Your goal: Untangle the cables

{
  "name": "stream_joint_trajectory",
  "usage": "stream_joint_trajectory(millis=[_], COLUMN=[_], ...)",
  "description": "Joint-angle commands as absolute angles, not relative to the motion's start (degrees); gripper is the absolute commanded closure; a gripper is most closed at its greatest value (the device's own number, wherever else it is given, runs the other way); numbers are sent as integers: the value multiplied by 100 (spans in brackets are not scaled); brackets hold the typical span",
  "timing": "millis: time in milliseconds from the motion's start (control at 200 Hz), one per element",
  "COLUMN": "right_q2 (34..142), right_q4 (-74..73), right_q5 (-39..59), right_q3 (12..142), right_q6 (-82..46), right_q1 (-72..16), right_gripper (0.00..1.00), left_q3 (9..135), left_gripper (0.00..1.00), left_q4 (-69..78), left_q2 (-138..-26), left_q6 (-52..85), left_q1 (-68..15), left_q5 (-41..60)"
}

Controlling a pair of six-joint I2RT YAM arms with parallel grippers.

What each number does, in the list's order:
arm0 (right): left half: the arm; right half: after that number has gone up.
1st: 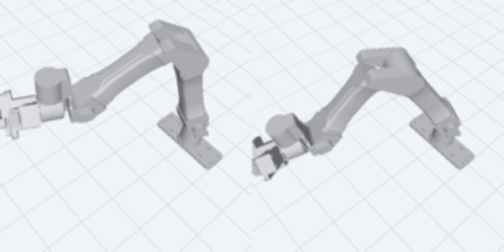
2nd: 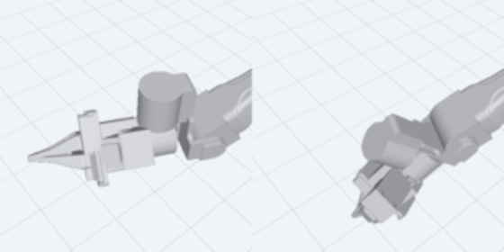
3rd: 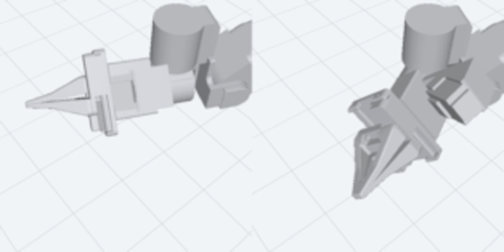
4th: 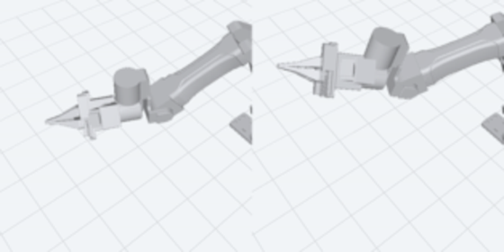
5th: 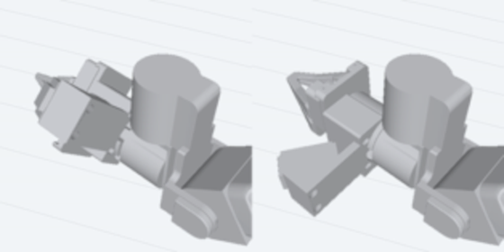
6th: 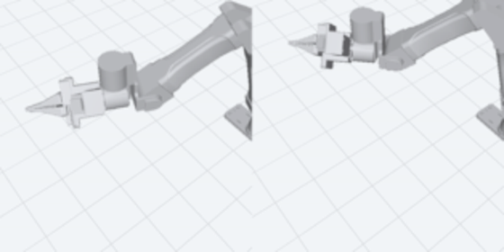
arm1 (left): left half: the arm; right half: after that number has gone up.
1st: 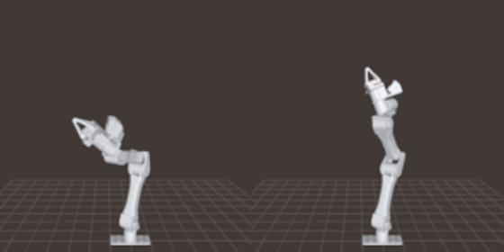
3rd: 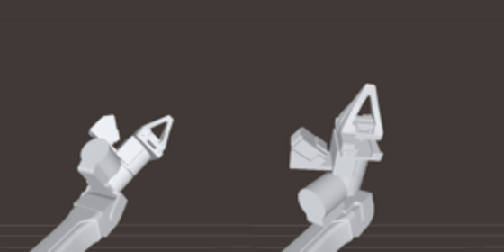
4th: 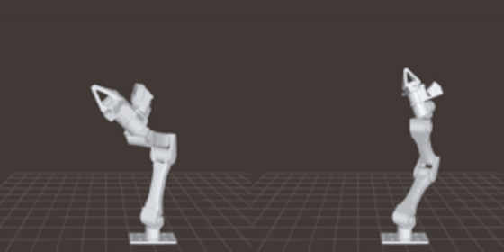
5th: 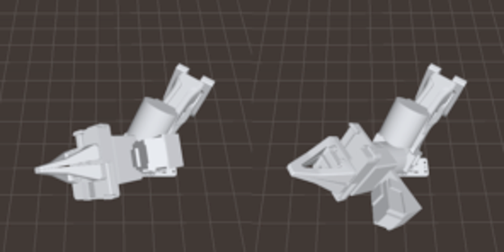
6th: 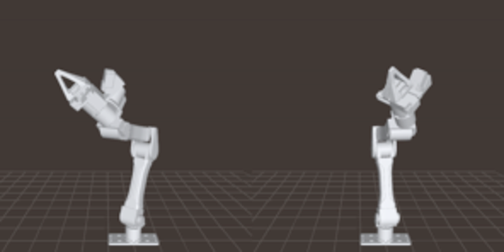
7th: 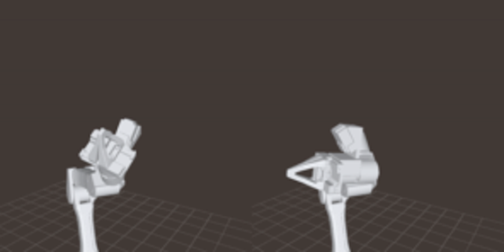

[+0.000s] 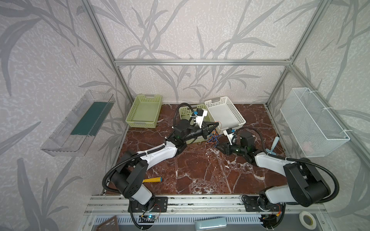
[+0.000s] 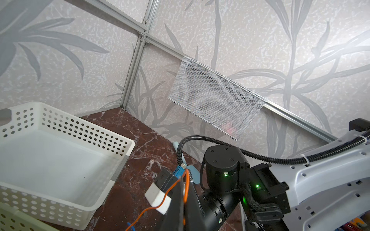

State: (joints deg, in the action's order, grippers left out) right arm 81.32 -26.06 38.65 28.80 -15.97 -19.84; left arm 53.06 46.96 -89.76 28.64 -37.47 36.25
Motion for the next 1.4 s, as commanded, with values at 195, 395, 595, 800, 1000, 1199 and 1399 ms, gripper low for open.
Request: stream_joint_trajectory(millis=[195,395,595,800,1000,1199,1399], right_q2=[7811,7565,7354,7216,7180,7151,6950], right_q4=[-3679,-3764,-2648,-1786,-987,-497,280], right_q5=[3872,3640,3019,2217,1646,1304,932], right_q3=[2530,2350,2507,2665,2915,3118,3570], right_q6=[-1513,-1362,-1052,-956,-1084,-1312,-1338], right_q1=[-2021,-2035,-2035,-2013,-1834,-1675,-1352], right_gripper=[78,95,100,100,100,100,100], left_q3=[5336,5342,5212,4752,4264,3851,3582], left_gripper=[100,100,100,100,100,100,100], left_q4=[4961,4837,4632,4138,3389,3216,3264], left_q2=[-9072,-9090,-8912,-8450,-7922,-7639,-7729], left_q6=[3064,3063,2995,2604,2118,1980,1994], left_q1=[-3695,-3618,-3484,-3409,-3292,-3137,-3026], left_q5=[3959,3924,3669,3028,2149,1673,1500])
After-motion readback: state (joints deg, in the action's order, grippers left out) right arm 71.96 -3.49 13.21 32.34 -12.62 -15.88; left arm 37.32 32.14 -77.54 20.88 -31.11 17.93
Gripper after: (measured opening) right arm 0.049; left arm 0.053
